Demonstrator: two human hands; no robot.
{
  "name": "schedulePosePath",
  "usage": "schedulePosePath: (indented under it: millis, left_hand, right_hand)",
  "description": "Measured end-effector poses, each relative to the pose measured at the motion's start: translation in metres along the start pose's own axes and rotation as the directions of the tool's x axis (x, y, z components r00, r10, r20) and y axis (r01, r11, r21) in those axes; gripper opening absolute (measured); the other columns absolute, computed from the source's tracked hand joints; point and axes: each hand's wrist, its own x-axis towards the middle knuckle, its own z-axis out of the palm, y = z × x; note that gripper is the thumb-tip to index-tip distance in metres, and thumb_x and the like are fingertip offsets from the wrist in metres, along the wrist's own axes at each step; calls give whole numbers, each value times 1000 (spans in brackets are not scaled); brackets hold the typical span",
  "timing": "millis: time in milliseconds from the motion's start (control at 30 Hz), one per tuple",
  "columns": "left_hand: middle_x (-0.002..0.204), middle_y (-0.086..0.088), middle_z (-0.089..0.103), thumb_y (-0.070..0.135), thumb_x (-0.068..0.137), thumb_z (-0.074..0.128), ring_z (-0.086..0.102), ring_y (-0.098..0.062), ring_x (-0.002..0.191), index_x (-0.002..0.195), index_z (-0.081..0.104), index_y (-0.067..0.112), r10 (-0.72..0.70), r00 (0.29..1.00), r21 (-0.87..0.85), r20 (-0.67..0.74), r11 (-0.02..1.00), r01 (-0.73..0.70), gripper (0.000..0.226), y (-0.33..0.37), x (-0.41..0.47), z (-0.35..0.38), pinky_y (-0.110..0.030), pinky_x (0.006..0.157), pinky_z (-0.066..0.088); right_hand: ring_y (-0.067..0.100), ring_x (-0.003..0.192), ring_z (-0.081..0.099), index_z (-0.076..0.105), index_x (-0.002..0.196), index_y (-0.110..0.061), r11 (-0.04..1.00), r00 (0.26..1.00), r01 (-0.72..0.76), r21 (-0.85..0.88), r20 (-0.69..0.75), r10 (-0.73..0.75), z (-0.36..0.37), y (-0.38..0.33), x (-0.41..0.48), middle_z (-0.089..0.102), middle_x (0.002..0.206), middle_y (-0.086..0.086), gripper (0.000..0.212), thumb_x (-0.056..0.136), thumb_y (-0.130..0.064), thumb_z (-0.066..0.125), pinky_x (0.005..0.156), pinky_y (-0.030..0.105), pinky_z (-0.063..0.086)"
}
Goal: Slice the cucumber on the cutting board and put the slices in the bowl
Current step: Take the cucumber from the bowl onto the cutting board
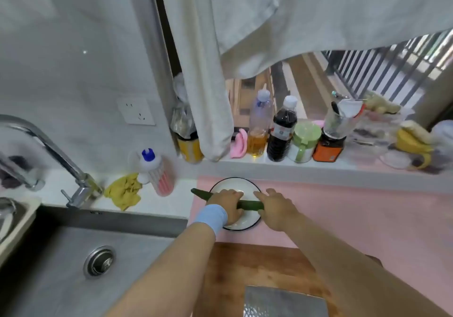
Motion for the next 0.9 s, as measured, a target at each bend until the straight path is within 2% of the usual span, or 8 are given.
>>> schedulePosePath:
  millis: [200,300,433,567,633,767,833,900]
  left_hand:
    - [130,-2,54,28,91,53,50,-25,116,139,47,22,88,996,90,-29,992,-85,48,7,16,22,-37,100,41]
    - [123,0,54,30,89,59,52,-24,113,138,47,23,139,985,79,-102,988,-131,51,9,16,22,-34,100,39]
    - [119,1,55,33,86,65,53,-22,109,129,53,23,178,973,-36,-149,982,-185,46,23,-3,20,-36,94,44]
    - [103,1,55,26,90,61,54,-21,94,105,54,20,161,964,-165,-212,966,-198,18,44,-37,25,-39,81,49]
    - [100,1,55,23,91,61,53,-20,89,102,53,18,187,959,-187,-211,955,-228,15,55,-57,30,-36,82,48]
    - [93,4,59,24,90,65,56,-19,85,94,54,23,157,980,-298,-122,936,-187,12,71,-93,51,-30,79,43]
    - [92,4,62,25,91,62,58,-19,85,94,56,26,122,990,-326,-73,935,-139,7,74,-108,66,-30,78,43]
    - [90,3,61,23,95,55,56,-18,84,95,54,27,123,991,-310,-52,942,-133,4,78,-122,81,-30,76,41]
  right_hand:
    - [32,112,55,51,140,-16,957,995,-82,280,-35,96,24,14,16,54,124,14,40,101,-20,54,93,36,45]
    - [29,106,59,63,125,-11,906,989,-29,423,-117,86,22,16,8,64,115,12,28,97,-16,60,88,33,44]
    - [23,92,59,65,118,-10,828,993,-11,560,-91,75,10,18,-20,65,106,8,22,97,-15,61,85,32,47]
    - [16,71,64,61,113,-13,749,998,-32,662,-13,54,4,21,-63,65,88,4,16,98,-18,59,62,25,45]
    - [14,67,66,60,111,-13,741,999,-36,670,-6,54,6,23,-88,66,86,2,15,98,-21,60,60,25,45]
    - [19,71,69,60,111,-17,677,989,-50,735,-56,134,23,31,-137,71,89,4,27,90,-31,71,77,35,57]
    - [15,84,65,54,125,-25,710,985,-90,699,-42,166,36,40,-164,68,103,1,42,88,-34,73,78,28,51]
    - [22,99,65,57,129,-21,783,986,-124,610,-15,168,53,54,-190,67,112,5,41,91,-28,70,81,31,51]
